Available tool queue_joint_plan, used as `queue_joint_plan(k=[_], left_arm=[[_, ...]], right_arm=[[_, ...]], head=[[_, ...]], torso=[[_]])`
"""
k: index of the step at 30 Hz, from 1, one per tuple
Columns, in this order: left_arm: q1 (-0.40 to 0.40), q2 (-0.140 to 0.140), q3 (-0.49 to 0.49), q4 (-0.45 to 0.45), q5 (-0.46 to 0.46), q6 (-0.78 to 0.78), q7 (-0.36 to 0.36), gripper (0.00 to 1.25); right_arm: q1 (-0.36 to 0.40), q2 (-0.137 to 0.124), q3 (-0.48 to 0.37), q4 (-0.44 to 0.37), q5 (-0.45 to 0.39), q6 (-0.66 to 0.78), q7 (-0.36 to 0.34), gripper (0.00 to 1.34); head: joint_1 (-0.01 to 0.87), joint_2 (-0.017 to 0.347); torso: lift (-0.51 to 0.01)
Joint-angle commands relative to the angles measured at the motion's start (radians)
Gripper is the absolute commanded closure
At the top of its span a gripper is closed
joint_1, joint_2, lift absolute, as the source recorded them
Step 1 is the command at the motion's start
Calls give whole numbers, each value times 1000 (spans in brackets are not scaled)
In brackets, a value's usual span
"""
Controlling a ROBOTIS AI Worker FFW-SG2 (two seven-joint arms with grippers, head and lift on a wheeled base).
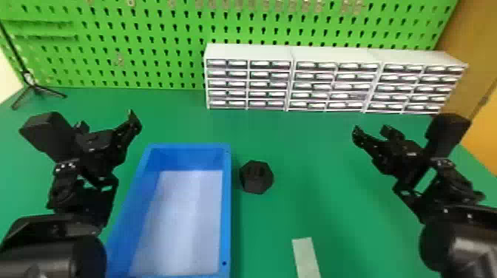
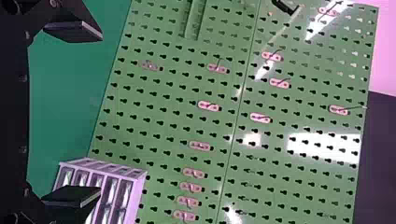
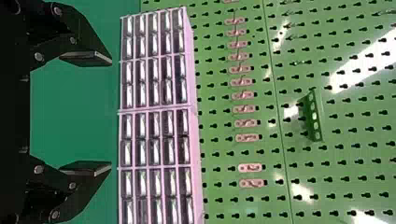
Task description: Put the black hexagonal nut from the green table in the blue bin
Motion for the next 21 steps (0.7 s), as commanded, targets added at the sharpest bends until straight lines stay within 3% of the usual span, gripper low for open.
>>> queue_joint_plan(k=[1,13,21], left_arm=[[1,0,0,0,0,0,0,125],[4,0,0,0,0,0,0,125],[4,0,9,0,0,0,0,125]], right_arm=[[-6,-4,4,-3,0,2,0,475],[-10,-6,14,-6,-3,14,0,475],[-15,-21,10,-58,-5,166,0,475]], head=[[692,8],[692,8],[692,8]], torso=[[-97],[-97],[-97]])
